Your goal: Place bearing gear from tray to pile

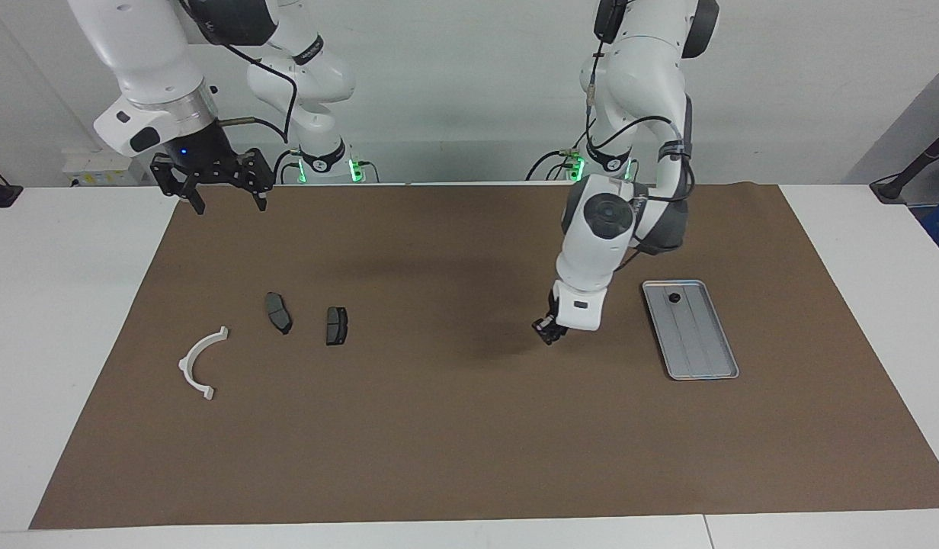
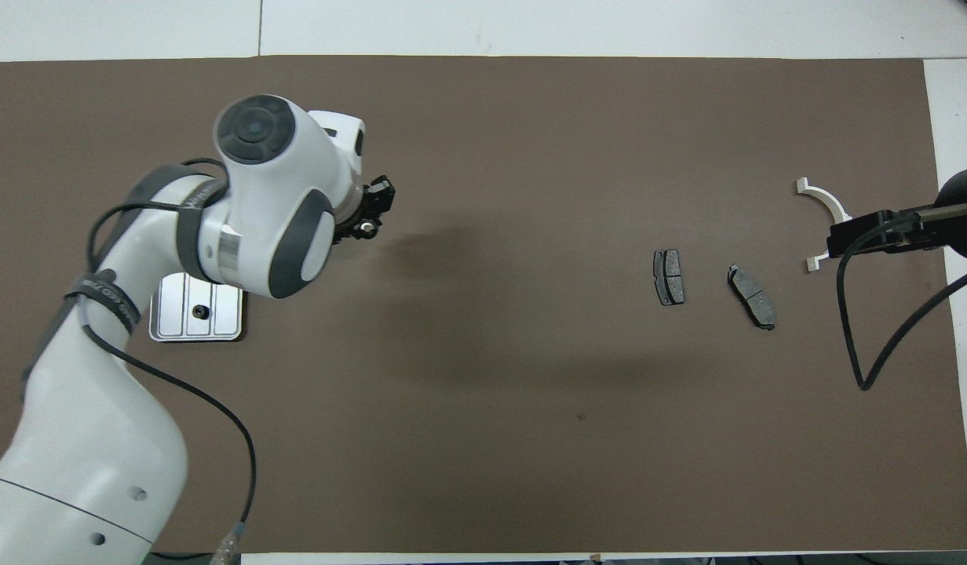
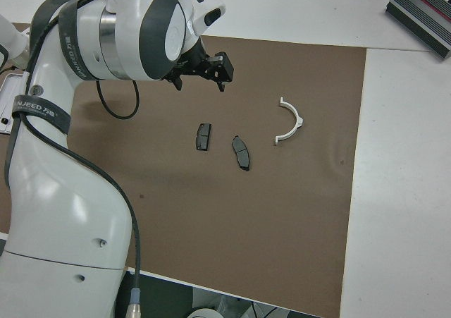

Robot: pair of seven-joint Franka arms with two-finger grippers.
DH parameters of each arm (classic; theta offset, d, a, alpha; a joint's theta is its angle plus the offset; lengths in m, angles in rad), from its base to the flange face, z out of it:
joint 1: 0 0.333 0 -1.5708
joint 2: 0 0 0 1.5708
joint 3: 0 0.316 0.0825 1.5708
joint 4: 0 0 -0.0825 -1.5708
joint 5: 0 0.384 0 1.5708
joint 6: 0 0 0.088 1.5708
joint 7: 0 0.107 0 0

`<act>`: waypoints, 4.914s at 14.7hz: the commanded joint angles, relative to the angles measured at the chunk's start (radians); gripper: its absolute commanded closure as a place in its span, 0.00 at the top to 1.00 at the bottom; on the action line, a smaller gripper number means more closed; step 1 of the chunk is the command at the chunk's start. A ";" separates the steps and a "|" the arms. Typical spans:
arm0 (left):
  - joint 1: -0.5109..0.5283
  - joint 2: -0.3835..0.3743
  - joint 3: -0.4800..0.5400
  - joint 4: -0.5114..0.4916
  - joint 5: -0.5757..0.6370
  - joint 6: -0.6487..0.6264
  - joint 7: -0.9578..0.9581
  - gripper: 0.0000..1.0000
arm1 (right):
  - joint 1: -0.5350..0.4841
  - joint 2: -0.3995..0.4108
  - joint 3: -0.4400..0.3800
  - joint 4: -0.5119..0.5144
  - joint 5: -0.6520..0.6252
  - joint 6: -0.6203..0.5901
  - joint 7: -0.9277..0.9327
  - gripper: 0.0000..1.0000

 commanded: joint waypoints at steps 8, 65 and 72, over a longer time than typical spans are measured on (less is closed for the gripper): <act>-0.111 -0.017 0.023 -0.169 -0.006 0.128 -0.129 0.00 | -0.006 -0.021 0.003 -0.021 0.010 0.000 -0.025 1.00; 0.481 -0.316 0.028 -0.615 0.036 0.165 0.983 0.41 | 0.667 0.899 0.014 0.522 -0.050 0.324 1.147 1.00; 0.475 -0.316 0.028 -0.603 0.036 0.140 0.948 0.00 | 0.661 0.908 0.014 0.503 -0.053 0.372 1.145 0.93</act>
